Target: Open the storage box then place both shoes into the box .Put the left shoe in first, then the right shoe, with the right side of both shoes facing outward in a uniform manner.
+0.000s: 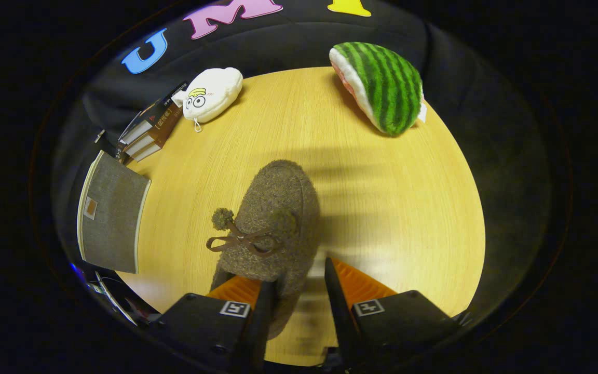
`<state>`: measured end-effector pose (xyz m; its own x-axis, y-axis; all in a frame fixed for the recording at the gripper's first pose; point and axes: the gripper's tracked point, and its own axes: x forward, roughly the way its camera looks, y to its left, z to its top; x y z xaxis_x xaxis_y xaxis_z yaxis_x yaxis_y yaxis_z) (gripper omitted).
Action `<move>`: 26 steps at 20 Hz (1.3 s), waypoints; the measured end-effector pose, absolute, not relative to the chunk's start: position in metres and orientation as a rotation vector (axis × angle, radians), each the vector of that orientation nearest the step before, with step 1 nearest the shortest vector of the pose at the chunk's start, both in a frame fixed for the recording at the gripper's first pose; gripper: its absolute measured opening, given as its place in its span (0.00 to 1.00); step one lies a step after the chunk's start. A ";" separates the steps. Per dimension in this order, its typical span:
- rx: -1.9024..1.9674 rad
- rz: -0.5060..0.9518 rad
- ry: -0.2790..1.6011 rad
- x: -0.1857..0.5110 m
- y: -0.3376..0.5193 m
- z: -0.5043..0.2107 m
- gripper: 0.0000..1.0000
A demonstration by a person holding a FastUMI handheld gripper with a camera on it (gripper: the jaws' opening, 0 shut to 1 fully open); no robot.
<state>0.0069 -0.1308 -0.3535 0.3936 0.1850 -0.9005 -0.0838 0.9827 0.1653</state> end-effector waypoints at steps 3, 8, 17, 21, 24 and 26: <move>0.109 0.112 1.148 0.011 -0.134 -0.355 0.20; 0.120 0.125 1.150 0.004 -0.130 -0.352 0.05; 0.289 0.163 1.044 -0.011 -0.025 -0.237 0.05; 0.400 0.222 0.993 -0.009 0.047 -0.181 0.05; 0.483 0.273 0.969 -0.010 0.105 -0.145 0.05; 0.516 0.304 0.959 -0.011 0.142 -0.131 0.05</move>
<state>-0.0112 0.1416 -0.1310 0.5459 0.4656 -0.6966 -0.0211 0.8388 0.5441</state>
